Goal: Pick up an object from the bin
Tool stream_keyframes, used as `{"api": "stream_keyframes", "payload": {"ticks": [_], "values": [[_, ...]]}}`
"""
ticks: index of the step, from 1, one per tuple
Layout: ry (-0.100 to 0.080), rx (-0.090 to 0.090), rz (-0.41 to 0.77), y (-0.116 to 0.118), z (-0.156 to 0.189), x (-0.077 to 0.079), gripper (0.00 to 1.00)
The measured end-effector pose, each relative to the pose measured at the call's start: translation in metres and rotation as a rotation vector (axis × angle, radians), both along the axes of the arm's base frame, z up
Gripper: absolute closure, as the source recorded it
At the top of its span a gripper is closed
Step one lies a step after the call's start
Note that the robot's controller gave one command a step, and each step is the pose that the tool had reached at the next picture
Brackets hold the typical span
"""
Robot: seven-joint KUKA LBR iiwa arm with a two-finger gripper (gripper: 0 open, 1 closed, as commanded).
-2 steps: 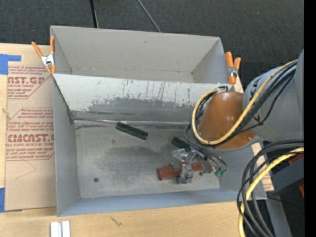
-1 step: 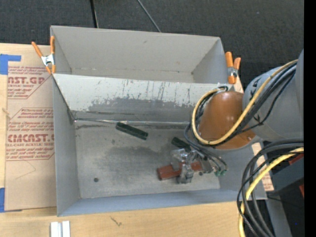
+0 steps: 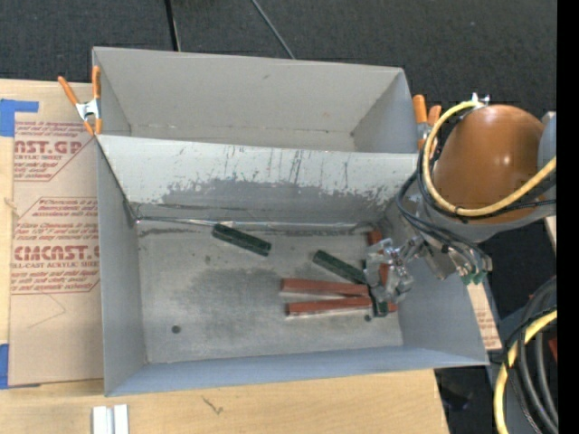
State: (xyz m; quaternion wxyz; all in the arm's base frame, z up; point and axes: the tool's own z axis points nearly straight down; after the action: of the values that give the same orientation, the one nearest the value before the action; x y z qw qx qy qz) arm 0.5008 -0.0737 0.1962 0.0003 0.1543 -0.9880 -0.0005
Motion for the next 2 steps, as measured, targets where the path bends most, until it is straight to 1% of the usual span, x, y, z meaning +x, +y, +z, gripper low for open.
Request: {"api": "stream_keyframes", "payload": {"ticks": [1,2], "values": [[0.000,0.000,0.000,0.000,0.000,0.000,1.00],[-0.005,-0.002,-0.029,0.042,-0.028,0.003,1.00]]}}
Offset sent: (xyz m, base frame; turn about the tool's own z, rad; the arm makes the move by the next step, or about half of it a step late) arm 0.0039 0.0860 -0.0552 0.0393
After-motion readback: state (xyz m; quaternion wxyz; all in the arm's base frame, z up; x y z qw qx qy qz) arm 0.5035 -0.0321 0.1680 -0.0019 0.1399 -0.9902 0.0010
